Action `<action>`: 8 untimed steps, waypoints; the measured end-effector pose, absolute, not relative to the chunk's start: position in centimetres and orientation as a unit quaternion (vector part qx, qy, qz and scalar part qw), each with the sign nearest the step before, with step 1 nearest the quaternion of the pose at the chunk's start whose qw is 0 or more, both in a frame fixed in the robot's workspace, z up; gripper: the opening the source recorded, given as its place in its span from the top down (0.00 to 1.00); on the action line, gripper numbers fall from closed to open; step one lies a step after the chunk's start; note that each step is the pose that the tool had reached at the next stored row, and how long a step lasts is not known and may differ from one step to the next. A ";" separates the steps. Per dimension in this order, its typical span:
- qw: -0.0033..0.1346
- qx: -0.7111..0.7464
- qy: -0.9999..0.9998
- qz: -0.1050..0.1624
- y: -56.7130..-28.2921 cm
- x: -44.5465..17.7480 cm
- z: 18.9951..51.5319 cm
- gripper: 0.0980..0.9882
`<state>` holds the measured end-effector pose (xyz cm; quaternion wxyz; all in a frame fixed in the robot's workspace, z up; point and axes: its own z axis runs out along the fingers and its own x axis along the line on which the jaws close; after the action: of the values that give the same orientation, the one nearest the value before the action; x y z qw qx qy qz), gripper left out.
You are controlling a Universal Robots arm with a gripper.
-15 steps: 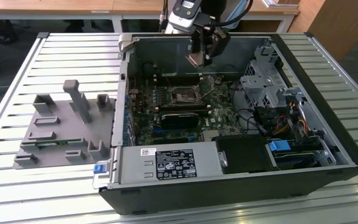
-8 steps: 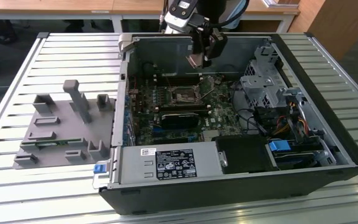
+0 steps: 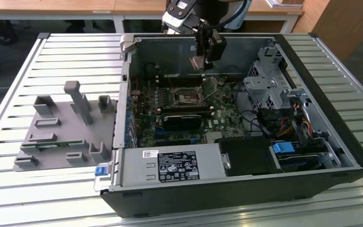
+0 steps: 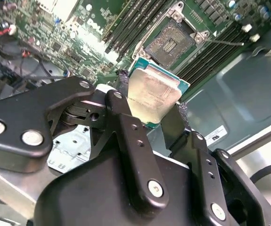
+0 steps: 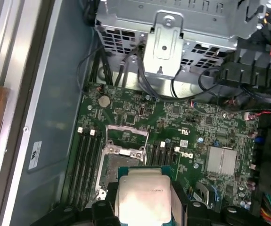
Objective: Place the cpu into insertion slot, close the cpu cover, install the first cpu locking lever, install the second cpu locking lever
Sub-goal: 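Place the cpu into insertion slot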
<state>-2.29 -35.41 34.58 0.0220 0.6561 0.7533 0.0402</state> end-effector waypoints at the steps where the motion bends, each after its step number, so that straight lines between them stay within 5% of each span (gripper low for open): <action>1: 0.022 0.662 0.748 0.040 -35.4 -2.3 34.5 0.52; 8: 0.026 0.696 0.717 0.039 -35.4 -2.3 34.2 0.52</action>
<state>-2.31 -35.39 34.15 0.0260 0.6959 0.7166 0.0386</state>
